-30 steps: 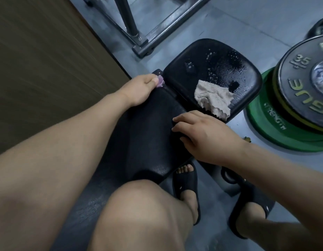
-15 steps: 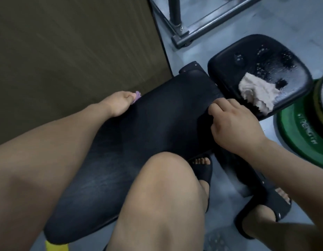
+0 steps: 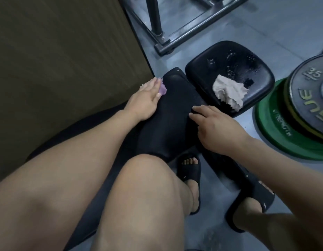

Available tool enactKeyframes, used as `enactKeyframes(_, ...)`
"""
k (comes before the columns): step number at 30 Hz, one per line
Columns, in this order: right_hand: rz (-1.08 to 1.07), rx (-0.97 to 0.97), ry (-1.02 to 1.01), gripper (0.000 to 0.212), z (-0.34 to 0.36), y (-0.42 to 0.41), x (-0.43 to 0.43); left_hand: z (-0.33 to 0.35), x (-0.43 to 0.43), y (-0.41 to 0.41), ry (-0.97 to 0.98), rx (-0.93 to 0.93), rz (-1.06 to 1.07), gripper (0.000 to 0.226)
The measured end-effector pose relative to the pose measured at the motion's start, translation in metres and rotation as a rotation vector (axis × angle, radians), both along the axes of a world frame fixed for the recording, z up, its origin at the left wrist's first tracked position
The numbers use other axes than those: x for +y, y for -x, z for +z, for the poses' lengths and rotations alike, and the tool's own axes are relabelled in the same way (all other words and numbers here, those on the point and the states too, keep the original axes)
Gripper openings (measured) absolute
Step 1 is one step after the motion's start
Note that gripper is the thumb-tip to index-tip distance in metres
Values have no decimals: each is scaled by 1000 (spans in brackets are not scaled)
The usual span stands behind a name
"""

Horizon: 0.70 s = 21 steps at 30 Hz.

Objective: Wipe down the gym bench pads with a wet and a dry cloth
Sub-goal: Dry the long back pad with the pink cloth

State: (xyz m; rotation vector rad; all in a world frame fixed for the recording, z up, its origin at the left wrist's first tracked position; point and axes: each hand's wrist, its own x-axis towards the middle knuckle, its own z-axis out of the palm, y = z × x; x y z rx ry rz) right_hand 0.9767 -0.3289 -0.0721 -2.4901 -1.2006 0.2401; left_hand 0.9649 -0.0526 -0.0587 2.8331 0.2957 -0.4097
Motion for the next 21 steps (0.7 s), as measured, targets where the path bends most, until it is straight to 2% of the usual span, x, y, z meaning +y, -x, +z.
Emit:
enactKeyframes(3, -3, 21, -5, 54, -3, -2, -12, 1, -1, -30, 20, 25, 77, 56)
enactKeyframes(5, -27, 24, -12, 46, -5, -4, -19, 2, -18, -49, 12, 17, 52, 56)
enactKeyframes(9, -47, 19, -33, 26, -2, -4, -34, -8, -79, -18, 27, -97, -385, 55)
enactKeyframes(12, -45, 22, -45, 22, -1, -1, -44, -3, -71, -1, 18, -60, -665, 55)
enactKeyframes(13, -43, 18, -45, 20, -2, 0, -46, -1, -66, -8, -13, -43, -664, 56)
enactKeyframes(16, -68, 36, -26, 20, -1, 3, -50, 0, -75, -26, -82, 41, -398, 58)
enactKeyframes(18, -86, 77, -26, 21, 5, 4, -52, 2, -94, -22, -73, 52, -296, 59)
enactKeyframes(21, -149, 123, 24, 9, 17, 3, -54, 5, -118, 16, -19, 60, -415, 62)
